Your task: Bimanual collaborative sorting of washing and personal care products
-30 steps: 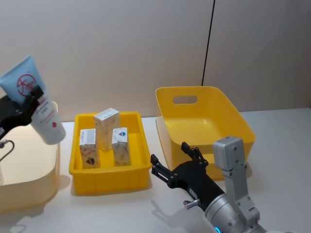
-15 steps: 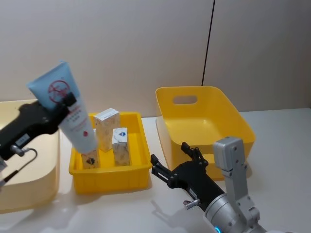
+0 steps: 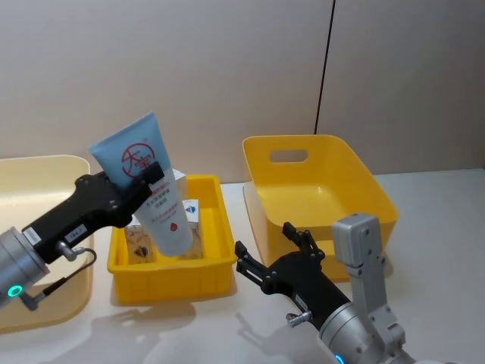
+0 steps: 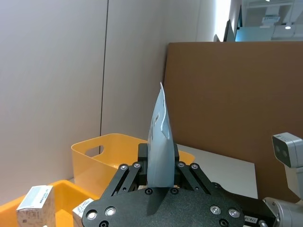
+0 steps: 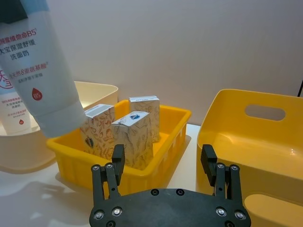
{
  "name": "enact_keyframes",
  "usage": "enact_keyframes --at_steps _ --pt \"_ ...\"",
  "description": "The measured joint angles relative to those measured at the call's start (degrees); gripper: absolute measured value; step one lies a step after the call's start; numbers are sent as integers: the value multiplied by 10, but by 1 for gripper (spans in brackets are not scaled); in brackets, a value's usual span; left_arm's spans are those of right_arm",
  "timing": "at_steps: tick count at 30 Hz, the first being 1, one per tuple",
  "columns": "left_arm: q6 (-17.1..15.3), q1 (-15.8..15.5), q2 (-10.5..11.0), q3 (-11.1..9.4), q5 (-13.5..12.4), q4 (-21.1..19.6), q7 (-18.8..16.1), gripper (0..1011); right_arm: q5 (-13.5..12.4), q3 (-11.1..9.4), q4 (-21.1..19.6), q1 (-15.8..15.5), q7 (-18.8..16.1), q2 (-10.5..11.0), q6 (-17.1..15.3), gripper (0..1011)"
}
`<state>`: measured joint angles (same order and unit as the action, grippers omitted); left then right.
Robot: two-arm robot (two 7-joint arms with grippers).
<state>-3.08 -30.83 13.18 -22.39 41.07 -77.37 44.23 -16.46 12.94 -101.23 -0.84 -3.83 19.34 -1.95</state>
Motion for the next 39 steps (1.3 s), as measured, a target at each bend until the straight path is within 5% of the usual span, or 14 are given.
enact_keyframes --at_steps 27,39 --pt "64 -6 -5 -25 -47 18 -39 248 0 0 0 0 0 0 0 1001" --pt "71 -7 -5 -27 -51 21 -42 246 -7 6 -17 0 -36 15 -18 1001"
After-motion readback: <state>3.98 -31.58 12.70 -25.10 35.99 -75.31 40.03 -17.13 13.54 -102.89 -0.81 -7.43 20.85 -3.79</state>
